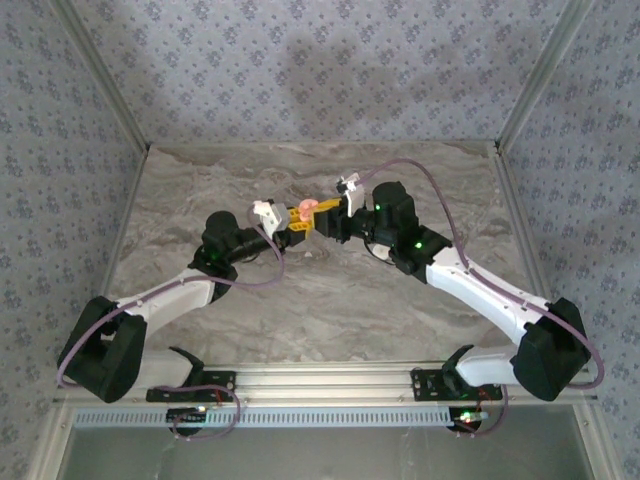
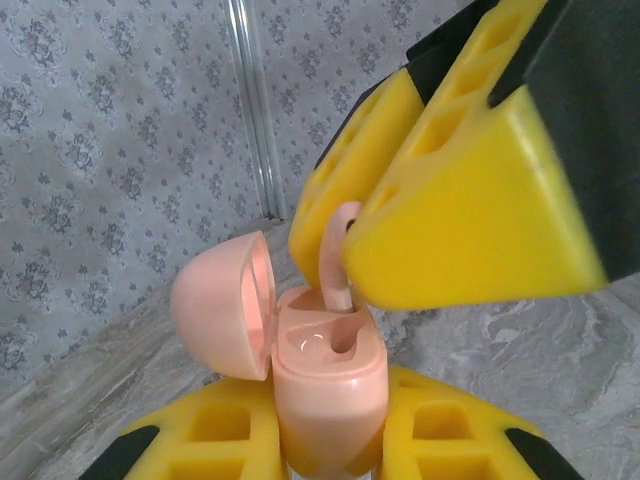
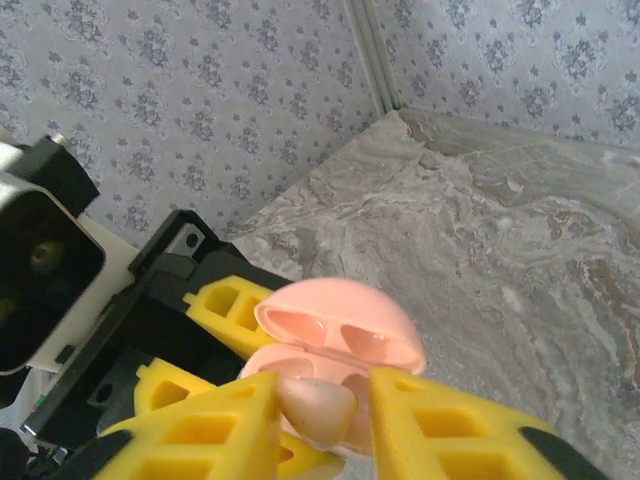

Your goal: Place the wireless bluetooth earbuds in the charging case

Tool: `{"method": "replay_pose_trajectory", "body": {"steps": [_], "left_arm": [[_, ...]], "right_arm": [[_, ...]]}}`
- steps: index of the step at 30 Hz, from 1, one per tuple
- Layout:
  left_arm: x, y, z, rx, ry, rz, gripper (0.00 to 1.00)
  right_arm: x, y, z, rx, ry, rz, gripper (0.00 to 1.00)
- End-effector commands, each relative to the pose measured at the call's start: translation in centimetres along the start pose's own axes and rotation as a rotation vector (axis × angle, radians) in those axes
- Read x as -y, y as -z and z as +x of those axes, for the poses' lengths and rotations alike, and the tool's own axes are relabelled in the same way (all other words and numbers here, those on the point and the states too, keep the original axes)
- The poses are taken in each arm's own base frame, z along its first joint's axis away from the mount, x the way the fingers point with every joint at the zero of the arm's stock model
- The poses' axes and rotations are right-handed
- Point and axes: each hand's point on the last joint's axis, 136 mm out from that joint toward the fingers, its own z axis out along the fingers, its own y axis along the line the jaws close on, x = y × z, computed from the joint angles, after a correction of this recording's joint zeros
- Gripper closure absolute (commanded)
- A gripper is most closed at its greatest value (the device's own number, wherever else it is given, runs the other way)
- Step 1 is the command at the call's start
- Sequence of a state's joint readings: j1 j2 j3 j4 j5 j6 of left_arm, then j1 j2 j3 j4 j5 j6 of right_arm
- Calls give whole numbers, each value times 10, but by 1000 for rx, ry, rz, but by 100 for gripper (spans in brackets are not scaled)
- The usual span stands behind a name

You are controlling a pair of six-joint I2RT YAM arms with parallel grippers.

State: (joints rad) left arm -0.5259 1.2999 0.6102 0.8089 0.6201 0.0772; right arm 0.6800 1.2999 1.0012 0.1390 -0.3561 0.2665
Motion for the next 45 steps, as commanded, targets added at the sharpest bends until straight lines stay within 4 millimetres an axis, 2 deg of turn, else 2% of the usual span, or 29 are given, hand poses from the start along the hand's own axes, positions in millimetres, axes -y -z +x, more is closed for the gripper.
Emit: {"method": "replay_pose_trajectory", "body": {"steps": [1, 6, 15, 21, 32, 45], "left_arm": [[3, -1, -33, 77, -57, 19, 88], [4, 0, -32, 71, -60, 17, 88], [2, 0, -31, 64, -57, 11, 88], [2, 0, -31, 62, -55, 10, 88], [2, 0, -34, 65, -54, 9, 88], [2, 0, -37, 73, -57, 7, 88]], "right_arm": [[0, 1, -8, -3, -1, 3, 61], [-8, 9, -25, 38, 19, -11, 50], [-18, 32, -45, 100, 9, -57, 43], [-7, 37, -31, 56, -36, -24, 41], [-9, 19, -15, -35, -82, -69, 36], [8, 9, 4, -112, -118, -5, 36]]}}
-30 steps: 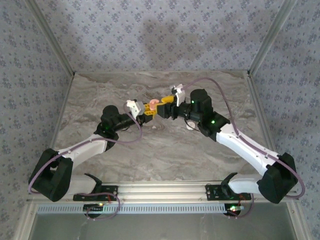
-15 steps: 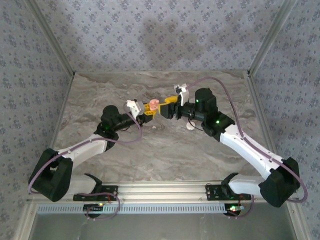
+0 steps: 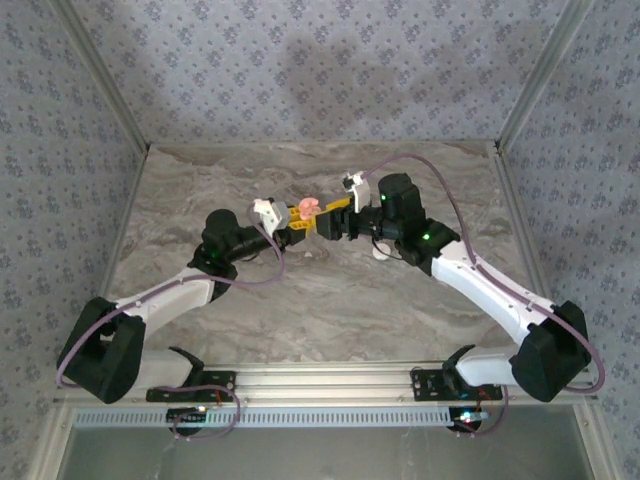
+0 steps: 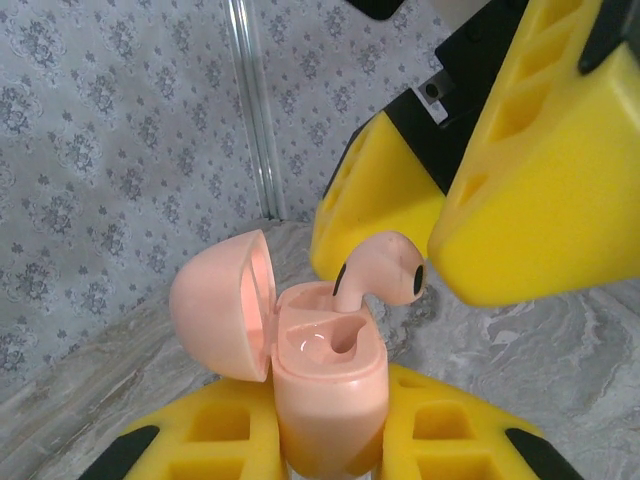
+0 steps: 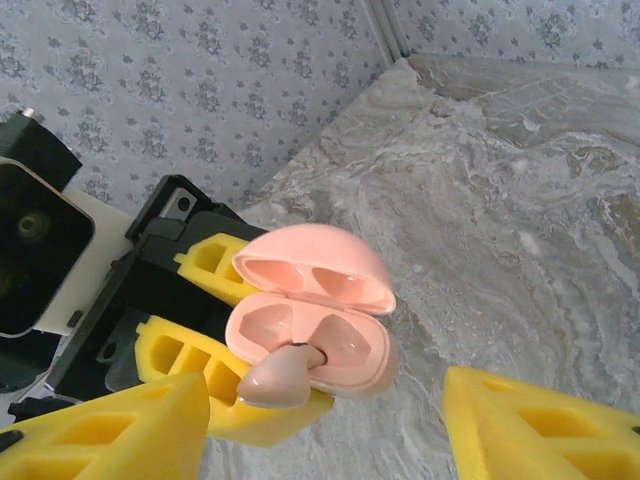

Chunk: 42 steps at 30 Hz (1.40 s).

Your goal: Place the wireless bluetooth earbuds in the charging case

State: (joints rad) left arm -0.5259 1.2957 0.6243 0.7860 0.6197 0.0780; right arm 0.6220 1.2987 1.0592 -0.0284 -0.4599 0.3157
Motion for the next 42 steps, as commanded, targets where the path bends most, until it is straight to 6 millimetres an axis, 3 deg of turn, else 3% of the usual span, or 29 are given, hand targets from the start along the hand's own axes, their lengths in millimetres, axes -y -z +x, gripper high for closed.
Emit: {"method": "replay_pose_trajectory", "body": {"steps": [1, 18, 27, 42], "left_arm": [[2, 1, -35, 77, -59, 5, 88], [4, 4, -39, 85, -66, 4, 88], [4, 6, -40, 84, -67, -2, 88], [4, 8, -37, 73, -61, -7, 88]], "right_arm": [[2, 0, -3, -11, -15, 22, 36], [26, 12, -12, 60, -65, 116, 40], [29, 13, -19, 84, -75, 108, 40], [-1, 30, -26, 118, -4, -14, 40]]}}
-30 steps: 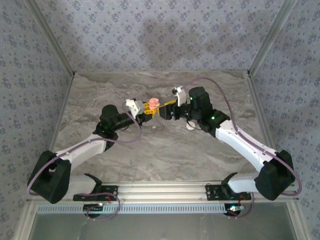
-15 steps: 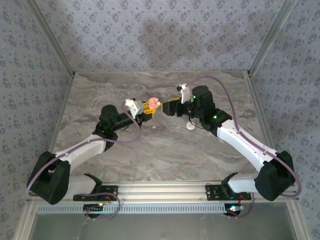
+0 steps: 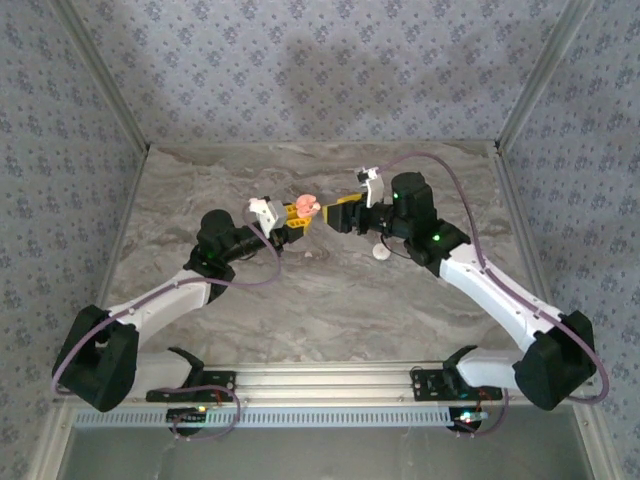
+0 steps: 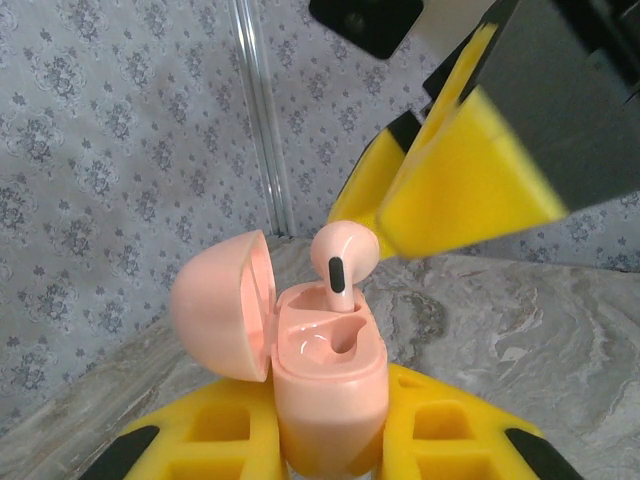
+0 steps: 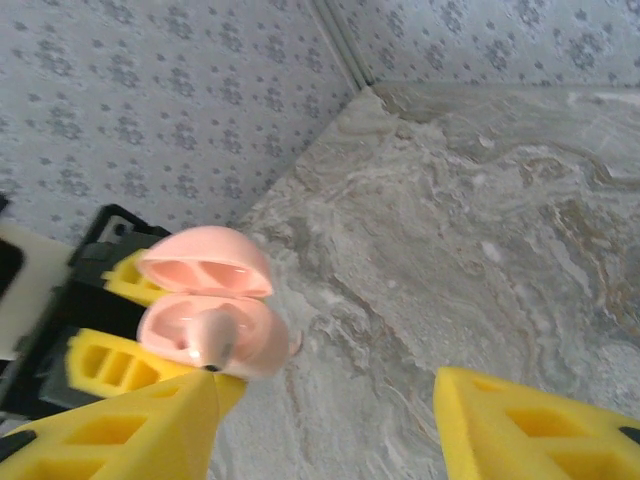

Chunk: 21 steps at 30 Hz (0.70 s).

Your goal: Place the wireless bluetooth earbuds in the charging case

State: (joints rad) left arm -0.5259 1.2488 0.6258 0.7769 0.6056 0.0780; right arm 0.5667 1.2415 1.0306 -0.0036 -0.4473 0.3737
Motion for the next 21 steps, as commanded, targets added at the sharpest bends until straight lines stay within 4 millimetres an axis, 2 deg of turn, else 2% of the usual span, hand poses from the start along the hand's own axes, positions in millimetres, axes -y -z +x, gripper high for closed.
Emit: {"method": "replay_pose_trajectory", "body": {"steps": [1, 12, 21], "left_arm": [[4, 1, -20, 42, -38, 11, 88], [4, 2, -23, 48, -39, 10, 88], [3, 3, -25, 49, -42, 7, 88]], "right_arm": [[-15, 10, -12, 47, 45, -62, 40], [-28, -3, -16, 20, 46, -140, 62], [-19, -12, -14, 0, 34, -115, 70]]}}
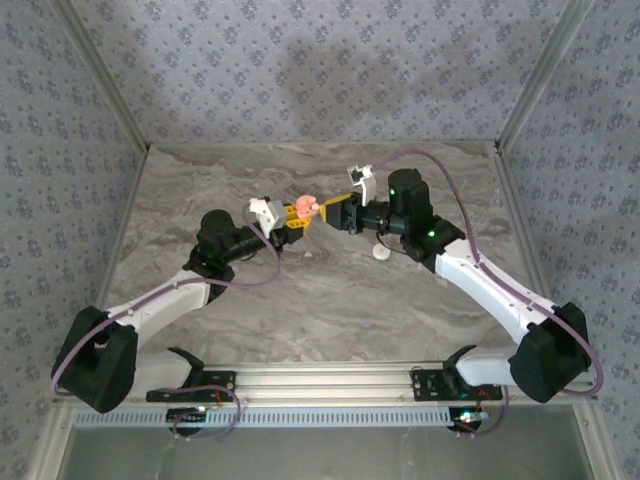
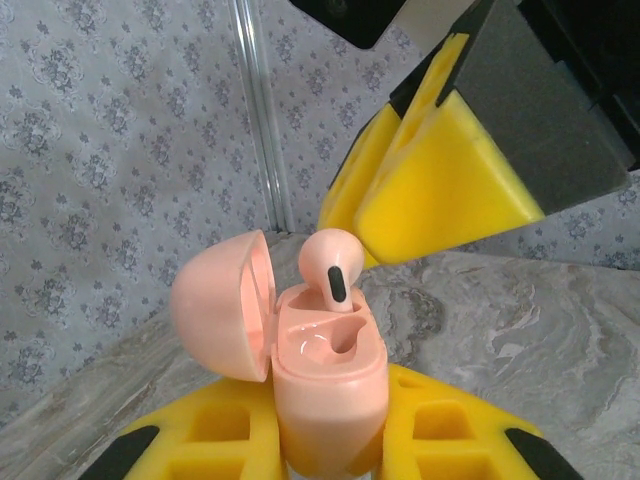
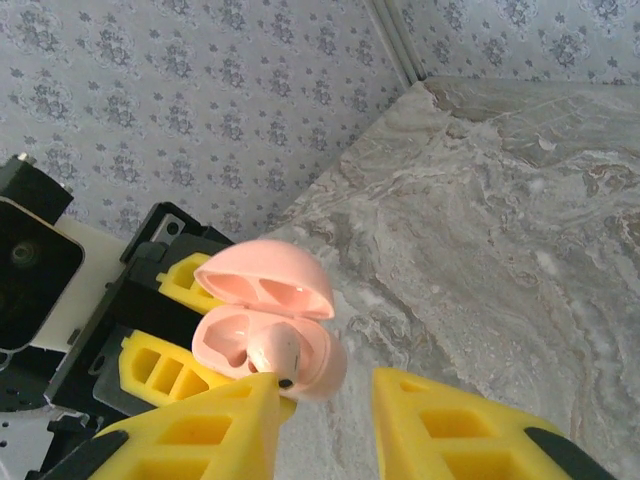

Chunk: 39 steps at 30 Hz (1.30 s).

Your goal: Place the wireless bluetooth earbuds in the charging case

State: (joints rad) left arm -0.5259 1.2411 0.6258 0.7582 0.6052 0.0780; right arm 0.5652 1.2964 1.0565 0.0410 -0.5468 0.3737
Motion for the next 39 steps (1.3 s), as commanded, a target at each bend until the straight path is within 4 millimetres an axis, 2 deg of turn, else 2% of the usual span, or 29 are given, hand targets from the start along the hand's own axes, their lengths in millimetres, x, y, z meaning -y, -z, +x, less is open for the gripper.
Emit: {"method": "replay_pose_trajectory", "body": {"steps": [1, 7, 14, 20, 24, 29, 35, 39], "left_arm": [[3, 2, -26, 58, -48, 5, 88], [3, 3, -28, 57, -56, 2, 88], [2, 2, -26, 52, -54, 1, 88], [2, 3, -24, 44, -52, -1, 89], [2, 4, -23, 43, -51, -3, 89], [2, 6, -24, 45, -51, -3, 89], [2, 8, -24, 46, -52, -7, 89], [1, 10, -25, 45, -53, -10, 89]], "right_arm": [[-6, -1, -14, 24, 27, -13, 70], [-2, -4, -16, 23, 21, -6, 71], [-6, -7, -18, 15, 29, -25, 70], [-5, -1, -18, 18, 36, 0, 67], [-11, 4, -23, 33, 49, -5, 64], [-20, 1, -27, 30, 66, -36, 62], [-20, -11, -18, -17, 58, -44, 62], [-12, -18, -2, -74, 45, -20, 62]]}}
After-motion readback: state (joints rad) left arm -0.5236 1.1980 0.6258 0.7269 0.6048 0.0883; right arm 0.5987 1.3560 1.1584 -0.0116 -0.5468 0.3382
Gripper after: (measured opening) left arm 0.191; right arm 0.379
